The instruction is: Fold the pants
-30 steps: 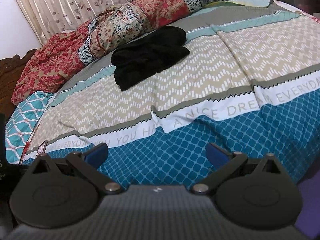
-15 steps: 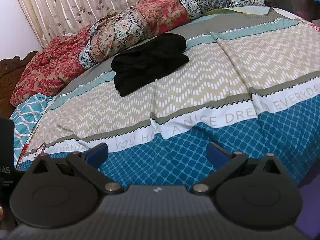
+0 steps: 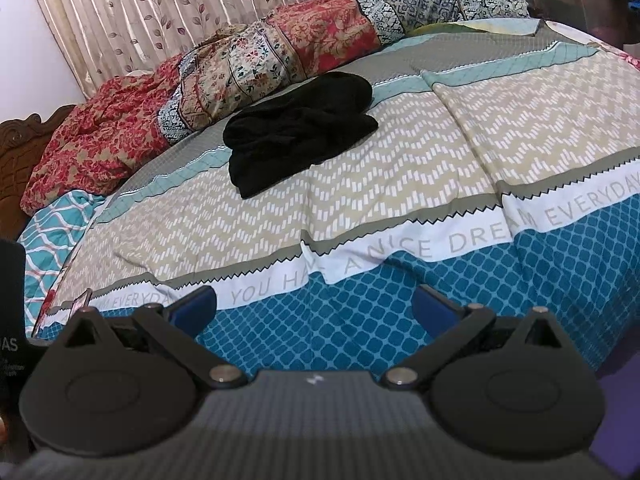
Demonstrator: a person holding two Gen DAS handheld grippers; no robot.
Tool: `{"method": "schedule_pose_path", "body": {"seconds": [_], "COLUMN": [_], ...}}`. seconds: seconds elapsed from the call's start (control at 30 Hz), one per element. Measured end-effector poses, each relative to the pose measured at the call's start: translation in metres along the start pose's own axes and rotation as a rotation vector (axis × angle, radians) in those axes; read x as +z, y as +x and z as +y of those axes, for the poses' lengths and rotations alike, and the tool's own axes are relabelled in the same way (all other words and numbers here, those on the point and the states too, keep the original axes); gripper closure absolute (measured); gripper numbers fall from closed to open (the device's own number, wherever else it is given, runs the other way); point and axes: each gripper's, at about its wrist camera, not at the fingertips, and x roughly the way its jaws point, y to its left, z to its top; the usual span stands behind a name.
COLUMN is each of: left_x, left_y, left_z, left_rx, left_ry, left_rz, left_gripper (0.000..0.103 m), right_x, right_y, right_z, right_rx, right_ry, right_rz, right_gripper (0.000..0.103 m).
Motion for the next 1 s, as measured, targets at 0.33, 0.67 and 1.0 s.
{"method": "schedule_pose_path", "body": {"seconds": [0.33,0.67,1.0], "left_x": [-0.0016,-0.0027,-0.0048], "left_y": [-0.0013,-0.0032,-0.0034], "left_z": [0.0002,-0.0011,-0.0037], "left_rx": [0.005,0.005,-0.009], "left_ry": [0.015,0.033,0.051], "left_rz": [-0.007,-0.016,-0.012], "left_gripper": [0.000,0.000,0.000], "right_x": [0.0002,0.0015,0.0018], "right_y": [-0.0007,-0.0017,-0.0023], "right_z": [0.0026,0.0030,0.0026], "right_rx": [0.002,0.002,0.000], "right_ry": [-0.006,-0.008,-0.001], "right_rz": [-0.002,-0.007,-0.006], "right_gripper": [0.000,0.000,0.000]}}
